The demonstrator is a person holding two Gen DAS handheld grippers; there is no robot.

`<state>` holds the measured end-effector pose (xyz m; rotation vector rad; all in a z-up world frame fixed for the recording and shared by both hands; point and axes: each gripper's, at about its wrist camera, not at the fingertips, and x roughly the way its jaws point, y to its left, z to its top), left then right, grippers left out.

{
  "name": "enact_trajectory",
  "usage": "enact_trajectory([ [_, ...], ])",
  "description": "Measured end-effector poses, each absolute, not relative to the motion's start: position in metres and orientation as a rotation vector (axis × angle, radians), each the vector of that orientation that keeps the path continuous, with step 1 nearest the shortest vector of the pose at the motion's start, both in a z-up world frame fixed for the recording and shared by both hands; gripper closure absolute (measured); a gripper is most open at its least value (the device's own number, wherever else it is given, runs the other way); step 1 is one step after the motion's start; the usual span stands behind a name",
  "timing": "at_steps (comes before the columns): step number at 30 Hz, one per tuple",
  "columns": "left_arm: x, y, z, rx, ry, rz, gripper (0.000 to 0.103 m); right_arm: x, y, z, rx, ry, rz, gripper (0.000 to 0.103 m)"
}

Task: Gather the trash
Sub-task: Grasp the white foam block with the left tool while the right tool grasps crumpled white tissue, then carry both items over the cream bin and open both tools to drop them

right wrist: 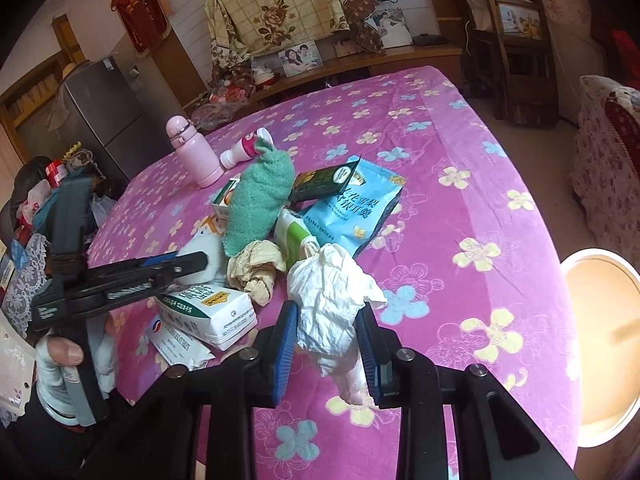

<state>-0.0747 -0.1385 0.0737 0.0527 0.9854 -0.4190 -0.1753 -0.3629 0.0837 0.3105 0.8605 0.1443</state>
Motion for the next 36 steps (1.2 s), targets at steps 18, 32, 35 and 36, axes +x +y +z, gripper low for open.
enact_trajectory([
  [18, -0.155, -0.276, 0.127, 0.128, 0.912, -0.738, 0.062, -0.243, -0.490, 0.093, 0.358, 0.822, -0.120, 0.070],
  [32, -0.182, -0.420, 0.099, 0.145, 0.953, -0.929, 0.059, -0.292, -0.614, 0.045, 0.506, 0.863, -0.360, 0.069],
  [35, -0.183, -0.437, 0.092, 0.141, 0.940, -0.932, 0.055, -0.290, -0.624, 0.034, 0.523, 0.869, -0.377, 0.069],
  [36, -0.182, -0.442, 0.088, 0.135, 0.943, -0.936, 0.053, -0.289, -0.627, 0.031, 0.530, 0.866, -0.382, 0.068],
])
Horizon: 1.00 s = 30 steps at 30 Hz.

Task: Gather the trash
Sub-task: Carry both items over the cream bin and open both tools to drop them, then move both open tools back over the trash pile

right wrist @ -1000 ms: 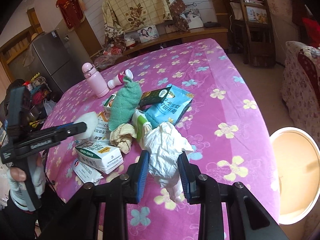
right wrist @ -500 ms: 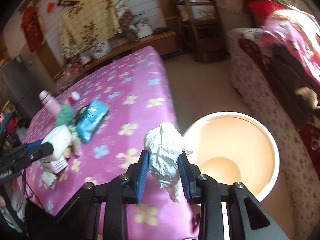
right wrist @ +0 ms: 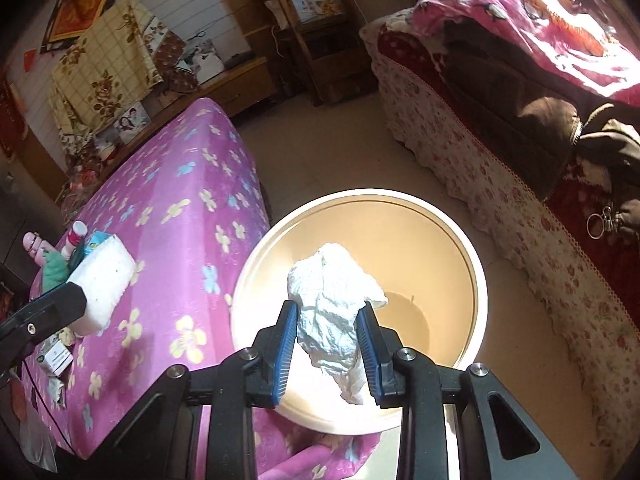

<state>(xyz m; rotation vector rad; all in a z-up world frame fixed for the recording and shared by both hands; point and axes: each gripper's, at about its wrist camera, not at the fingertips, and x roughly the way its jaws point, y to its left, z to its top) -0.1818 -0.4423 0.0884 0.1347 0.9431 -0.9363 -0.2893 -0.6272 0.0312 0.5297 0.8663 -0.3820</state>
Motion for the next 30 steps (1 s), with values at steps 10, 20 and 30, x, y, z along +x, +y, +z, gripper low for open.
enact_trajectory([
  [10, -0.170, -0.446, 0.065, 0.042, 1.010, -0.970, 0.035, -0.290, -0.640, 0.017, 0.565, 0.854, -0.416, 0.022],
  [20, -0.167, -0.408, 0.069, 0.121, 0.947, -0.829, 0.035, -0.284, -0.612, 0.027, 0.522, 0.852, -0.397, 0.022],
  [30, -0.174, -0.370, 0.080, 0.152, 0.879, -0.733, 0.035, -0.281, -0.577, 0.049, 0.472, 0.833, -0.399, 0.022],
])
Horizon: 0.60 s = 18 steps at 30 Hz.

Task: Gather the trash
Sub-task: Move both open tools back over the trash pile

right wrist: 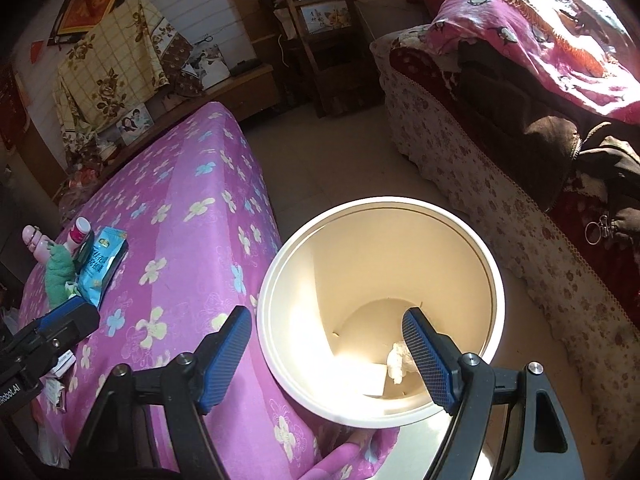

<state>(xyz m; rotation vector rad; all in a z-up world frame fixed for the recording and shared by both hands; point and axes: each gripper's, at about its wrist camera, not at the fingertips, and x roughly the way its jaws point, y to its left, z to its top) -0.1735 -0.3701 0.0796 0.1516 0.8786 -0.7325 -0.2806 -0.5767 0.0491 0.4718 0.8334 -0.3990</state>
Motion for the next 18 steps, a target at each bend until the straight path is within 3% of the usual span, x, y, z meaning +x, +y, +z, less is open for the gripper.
enact_trajectory([
  [18, -0.182, -0.284, 0.093, 0.098, 0.841, -0.624, 0.035, -0.252, -0.485, 0.077, 0.375, 0.843, -0.247, 0.022],
])
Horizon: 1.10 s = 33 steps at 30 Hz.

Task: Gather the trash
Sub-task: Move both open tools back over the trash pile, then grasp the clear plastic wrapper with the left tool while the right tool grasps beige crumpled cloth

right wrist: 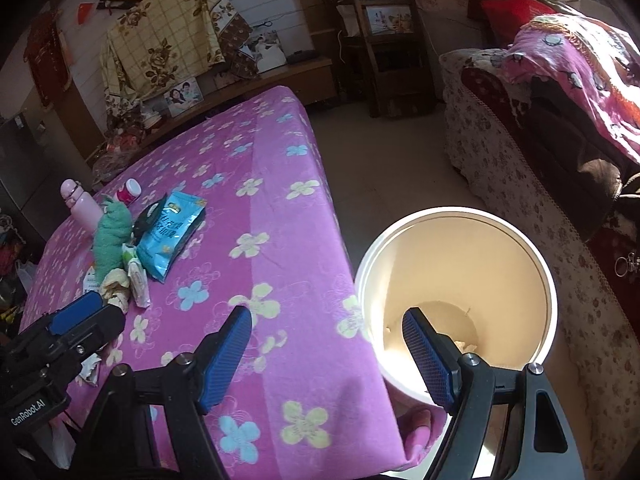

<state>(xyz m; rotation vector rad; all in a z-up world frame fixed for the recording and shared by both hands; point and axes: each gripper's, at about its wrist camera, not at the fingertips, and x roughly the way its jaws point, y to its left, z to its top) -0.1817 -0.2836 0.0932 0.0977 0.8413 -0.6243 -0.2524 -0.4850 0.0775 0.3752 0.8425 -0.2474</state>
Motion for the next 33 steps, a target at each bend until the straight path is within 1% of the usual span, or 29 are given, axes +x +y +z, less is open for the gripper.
enact_trajectory([
  [11, -0.173, -0.197, 0.086, 0.065, 0.869, -0.504, 0.035, -0.227, -0.418, 0.084, 0.317, 0.858, -0.096, 0.022],
  [23, -0.138, -0.080, 0.079, -0.014, 0.875, -0.283, 0.035, -0.181, -0.335, 0.083, 0.246, 0.849, 0.124, 0.024],
  [24, -0.134, -0.074, 0.078, -0.022, 0.877, -0.270, 0.035, -0.174, -0.328, 0.081, 0.245, 0.852, 0.144, 0.026],
  [25, -0.131, -0.068, 0.076, -0.029, 0.878, -0.259, 0.035, -0.168, -0.322, 0.080, 0.243, 0.856, 0.158, 0.033],
  [27, -0.123, -0.057, 0.072, -0.042, 0.883, -0.240, 0.035, -0.155, -0.310, 0.077, 0.243, 0.870, 0.186, 0.040],
  [30, -0.112, -0.046, 0.066, -0.060, 0.890, -0.223, 0.035, -0.135, -0.295, 0.072, 0.260, 0.893, 0.222, 0.041],
  [33, -0.096, -0.040, 0.058, -0.059, 0.900, -0.219, 0.035, -0.116, -0.283, 0.066, 0.248, 0.916, 0.238, 0.044],
])
